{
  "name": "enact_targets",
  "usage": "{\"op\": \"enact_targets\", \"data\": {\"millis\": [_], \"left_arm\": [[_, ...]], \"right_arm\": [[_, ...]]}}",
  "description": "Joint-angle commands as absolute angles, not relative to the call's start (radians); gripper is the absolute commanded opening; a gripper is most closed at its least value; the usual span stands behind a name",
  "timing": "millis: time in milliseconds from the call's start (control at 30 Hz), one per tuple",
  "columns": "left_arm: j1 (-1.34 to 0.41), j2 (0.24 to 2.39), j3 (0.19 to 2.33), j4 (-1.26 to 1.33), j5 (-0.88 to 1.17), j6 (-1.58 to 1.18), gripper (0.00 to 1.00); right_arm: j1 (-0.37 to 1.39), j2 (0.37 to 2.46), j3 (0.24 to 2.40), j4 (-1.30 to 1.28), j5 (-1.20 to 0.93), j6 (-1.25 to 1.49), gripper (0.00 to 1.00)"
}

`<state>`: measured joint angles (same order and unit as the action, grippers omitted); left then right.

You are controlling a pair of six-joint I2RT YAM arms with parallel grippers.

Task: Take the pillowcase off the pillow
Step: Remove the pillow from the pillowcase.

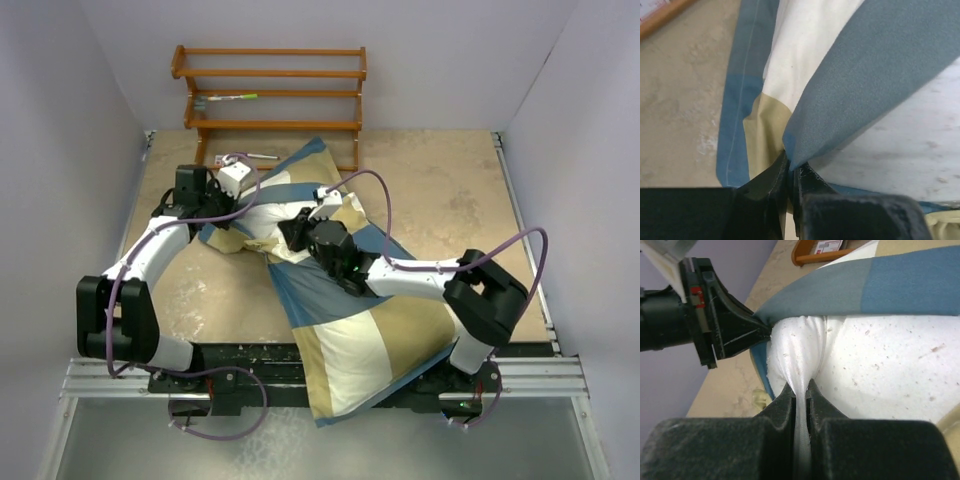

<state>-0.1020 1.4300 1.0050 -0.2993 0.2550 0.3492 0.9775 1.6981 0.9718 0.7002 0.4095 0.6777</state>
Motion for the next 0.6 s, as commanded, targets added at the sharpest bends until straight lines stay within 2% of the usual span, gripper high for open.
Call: {"op": "enact_targets", "data": {"millis": [0,67,333,467,567], "left_arm": [[0.012,1.472,0.963,-0.205,0.129,0.399,0.05],[0.025,1.482,0.94,-0.177,0.109,0.406,0.0],[0.218,1.576,0.888,-0.149,0.132,0.415,0.0],[0.227,1.525,0.834,-0.15,0.165,0.432,0.0],[0.227,1.486,0.838,-0.226,0.288,0.397,0.0]], "right_arm": [[0.985,1.543,0.911,0.797,0.423,0.667,0.0],[0.992,1.507,0.874,0.804,0.408,0.666,0.0],[0.97,1.287,0.707,0.828,0.423,0.759,0.0],[0.951,1.297,0.719,0.82,0.366,0.76,0.0],[0.95,1.388,0.816,0.702,0.274,0.674,0.0]]}}
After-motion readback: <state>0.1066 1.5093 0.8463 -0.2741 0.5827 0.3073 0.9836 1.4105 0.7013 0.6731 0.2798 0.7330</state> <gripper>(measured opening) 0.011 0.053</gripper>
